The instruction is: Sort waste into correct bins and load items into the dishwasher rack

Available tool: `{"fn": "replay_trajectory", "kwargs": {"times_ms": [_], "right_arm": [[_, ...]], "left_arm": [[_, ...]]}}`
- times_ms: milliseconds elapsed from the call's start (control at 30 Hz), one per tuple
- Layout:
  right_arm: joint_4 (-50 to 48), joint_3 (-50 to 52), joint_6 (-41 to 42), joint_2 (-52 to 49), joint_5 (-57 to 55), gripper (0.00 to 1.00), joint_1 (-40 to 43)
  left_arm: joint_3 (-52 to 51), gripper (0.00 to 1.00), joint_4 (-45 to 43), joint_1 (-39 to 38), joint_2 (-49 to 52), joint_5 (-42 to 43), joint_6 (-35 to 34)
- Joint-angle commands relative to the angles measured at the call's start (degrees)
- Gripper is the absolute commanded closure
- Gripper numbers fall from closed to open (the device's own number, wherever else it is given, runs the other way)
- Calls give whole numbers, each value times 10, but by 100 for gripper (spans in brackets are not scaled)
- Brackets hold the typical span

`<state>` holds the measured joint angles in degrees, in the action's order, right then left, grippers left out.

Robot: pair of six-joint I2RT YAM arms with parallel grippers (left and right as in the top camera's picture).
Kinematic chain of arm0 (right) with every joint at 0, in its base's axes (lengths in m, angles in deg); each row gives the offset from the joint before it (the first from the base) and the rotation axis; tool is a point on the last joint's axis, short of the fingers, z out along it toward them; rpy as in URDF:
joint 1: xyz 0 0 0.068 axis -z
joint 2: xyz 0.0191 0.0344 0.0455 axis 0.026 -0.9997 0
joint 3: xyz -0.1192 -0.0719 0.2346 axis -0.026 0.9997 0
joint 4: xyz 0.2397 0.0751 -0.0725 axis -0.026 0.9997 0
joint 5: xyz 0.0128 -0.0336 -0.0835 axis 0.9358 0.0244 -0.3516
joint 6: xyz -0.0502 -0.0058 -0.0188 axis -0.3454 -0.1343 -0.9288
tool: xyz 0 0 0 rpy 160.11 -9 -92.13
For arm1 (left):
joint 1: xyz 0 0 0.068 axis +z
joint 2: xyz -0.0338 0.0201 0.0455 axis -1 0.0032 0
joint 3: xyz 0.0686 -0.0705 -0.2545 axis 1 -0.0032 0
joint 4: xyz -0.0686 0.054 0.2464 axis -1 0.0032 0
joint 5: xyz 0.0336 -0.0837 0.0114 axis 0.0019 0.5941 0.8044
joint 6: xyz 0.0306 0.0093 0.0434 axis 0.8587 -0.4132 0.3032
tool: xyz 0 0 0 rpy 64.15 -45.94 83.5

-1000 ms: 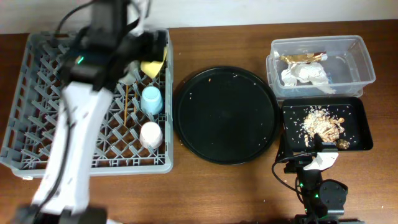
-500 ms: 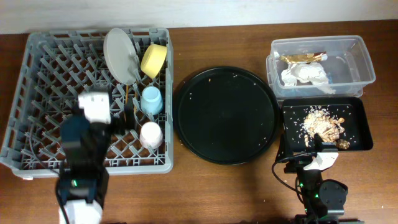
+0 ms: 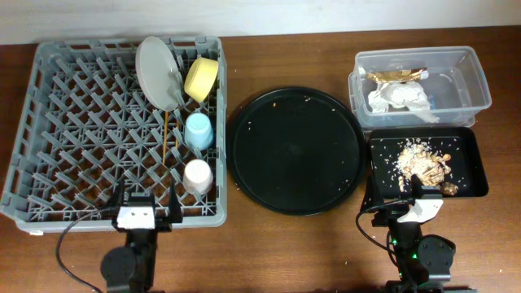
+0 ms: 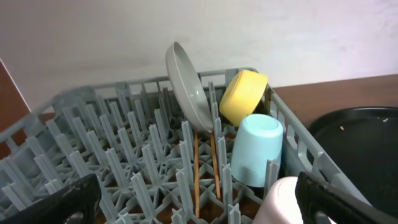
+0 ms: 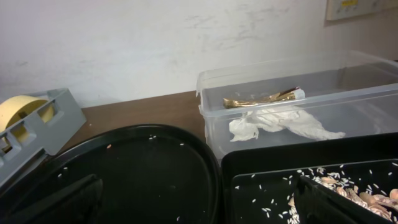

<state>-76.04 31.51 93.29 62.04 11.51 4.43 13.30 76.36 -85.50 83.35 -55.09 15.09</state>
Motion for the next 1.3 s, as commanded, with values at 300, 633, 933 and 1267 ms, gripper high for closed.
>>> {"fn": "replay_trajectory", "kwargs": {"times_ms": [300,633,933,1267], "right_arm": [[2,4,-6,3,-5,1,-4],[2,4,-6,3,-5,2,-4],[2,4,-6,3,-5,2,-4],[2,4,-6,3,-5,2,-4]], "left_arm": [[-22,1,78,-5,-85,-21,10],[-22,1,78,-5,-85,-21,10],[-22,1,78,-5,-85,-21,10],[-22,1,78,-5,-85,-21,10]]}}
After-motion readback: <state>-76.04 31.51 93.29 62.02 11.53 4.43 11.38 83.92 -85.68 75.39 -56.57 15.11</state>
